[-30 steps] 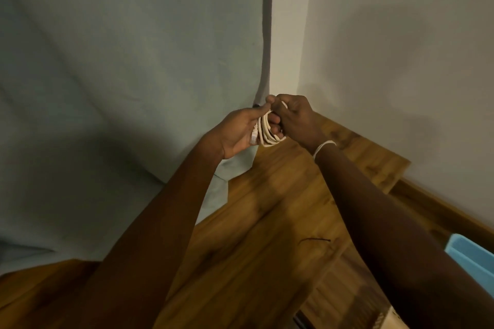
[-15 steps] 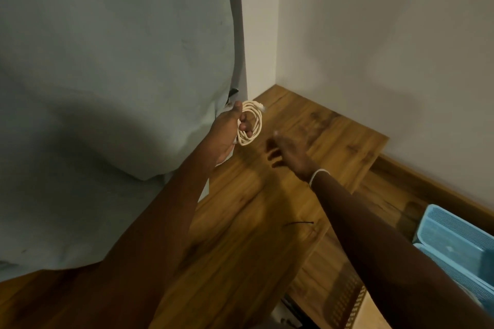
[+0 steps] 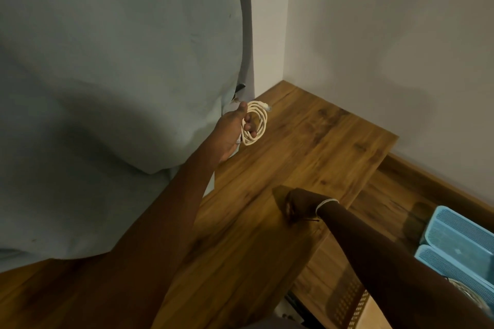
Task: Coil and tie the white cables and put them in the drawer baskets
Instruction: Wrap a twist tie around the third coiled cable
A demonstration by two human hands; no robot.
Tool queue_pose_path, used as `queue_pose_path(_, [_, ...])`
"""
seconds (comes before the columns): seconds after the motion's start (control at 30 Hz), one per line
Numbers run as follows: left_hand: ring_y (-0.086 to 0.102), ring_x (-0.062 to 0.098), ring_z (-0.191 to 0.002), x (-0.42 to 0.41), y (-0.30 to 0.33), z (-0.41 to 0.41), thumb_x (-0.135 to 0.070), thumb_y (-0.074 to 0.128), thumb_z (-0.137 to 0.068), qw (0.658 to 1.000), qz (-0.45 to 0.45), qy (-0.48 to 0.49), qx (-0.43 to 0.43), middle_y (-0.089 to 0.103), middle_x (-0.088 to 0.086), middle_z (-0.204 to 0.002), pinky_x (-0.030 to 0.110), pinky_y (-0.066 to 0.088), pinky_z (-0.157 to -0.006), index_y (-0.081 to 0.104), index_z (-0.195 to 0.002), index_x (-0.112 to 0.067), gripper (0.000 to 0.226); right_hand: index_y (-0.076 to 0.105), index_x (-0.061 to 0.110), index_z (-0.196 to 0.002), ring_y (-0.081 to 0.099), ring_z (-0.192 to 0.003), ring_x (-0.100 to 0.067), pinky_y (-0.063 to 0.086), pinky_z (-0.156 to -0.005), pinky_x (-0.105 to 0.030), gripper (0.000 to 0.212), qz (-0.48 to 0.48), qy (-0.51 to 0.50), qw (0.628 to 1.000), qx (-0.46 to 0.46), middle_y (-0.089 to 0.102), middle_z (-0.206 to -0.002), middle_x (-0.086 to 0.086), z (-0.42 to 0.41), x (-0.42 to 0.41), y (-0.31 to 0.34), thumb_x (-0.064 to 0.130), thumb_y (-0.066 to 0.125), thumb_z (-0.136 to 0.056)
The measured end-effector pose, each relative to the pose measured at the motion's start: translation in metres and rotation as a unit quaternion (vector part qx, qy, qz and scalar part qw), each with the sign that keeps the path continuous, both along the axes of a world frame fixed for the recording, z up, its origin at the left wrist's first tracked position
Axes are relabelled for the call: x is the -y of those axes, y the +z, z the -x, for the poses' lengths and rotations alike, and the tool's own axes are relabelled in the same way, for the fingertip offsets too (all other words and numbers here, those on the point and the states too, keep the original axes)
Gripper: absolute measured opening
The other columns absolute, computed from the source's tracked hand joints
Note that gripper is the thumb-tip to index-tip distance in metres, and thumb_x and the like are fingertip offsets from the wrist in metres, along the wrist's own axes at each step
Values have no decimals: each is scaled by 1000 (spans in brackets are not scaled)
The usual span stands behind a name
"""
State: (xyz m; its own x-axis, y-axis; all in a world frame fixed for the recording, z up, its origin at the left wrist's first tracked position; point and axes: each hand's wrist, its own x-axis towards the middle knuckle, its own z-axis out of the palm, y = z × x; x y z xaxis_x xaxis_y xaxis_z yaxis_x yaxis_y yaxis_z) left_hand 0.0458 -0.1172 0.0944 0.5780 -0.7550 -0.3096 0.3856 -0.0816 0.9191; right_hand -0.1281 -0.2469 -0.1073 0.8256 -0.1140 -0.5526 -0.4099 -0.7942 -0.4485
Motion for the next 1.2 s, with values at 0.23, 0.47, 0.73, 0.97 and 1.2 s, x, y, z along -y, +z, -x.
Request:
queue_pose_path(0.23, [47, 6, -44, -2, -2, -4, -39, 39, -103, 999, 5, 3, 35, 49, -4, -51, 27, 46, -60, 55, -88, -10, 36, 74, -2, -100, 64, -88, -11, 43, -83, -19, 19, -49, -41, 997, 36, 73, -103, -14, 4, -5, 9, -7, 61, -87])
queue_pose_path(0.47, [55, 11, -61, -3, -5, -15, -49, 38, -100, 989, -50, 2, 138, 58, -6, -61, 33, 47, -77, 60, -94, -17, 39, 71, 2, -97, 62, -74, -22, 55, -77, -39, 16, -332, -342, 822, 313, 66, -82, -15, -31, -8, 117, 4, 55, -99])
queue_pose_path(0.73, [60, 21, -106, -8, 13, -8, -49, 25, -103, 955, -64, 51, 285, 64, 10, -118, 31, 45, -94, 55, -131, -13, 55, 74, 0, -108, 70, -85, -21, 60, -78, -28, 19, -403, -372, 738, 392, 76, -101, -15, -77, -35, 231, -1, 60, -95])
queue_pose_path(0.97, [57, 7, -73, -18, 26, -5, -45, 29, -104, 940, -4, 91, 329, 59, -4, -78, 11, 46, -61, 58, -98, -14, 43, 71, -8, -90, 71, -77, -29, 63, -69, -33, 11, -311, -492, 678, 450, 71, -87, -23, -94, -65, 231, -8, 72, -79])
queue_pose_path(1.2, [58, 3, -72, -32, 32, 1, -35, 31, -105, 883, -24, 58, 466, 60, -6, -77, 17, 47, -70, 56, -88, -19, 34, 64, -4, -89, 64, -75, -25, 61, -73, -31, 5, -456, -520, 598, 404, 63, -81, -17, -101, -83, 244, -5, 68, -87])
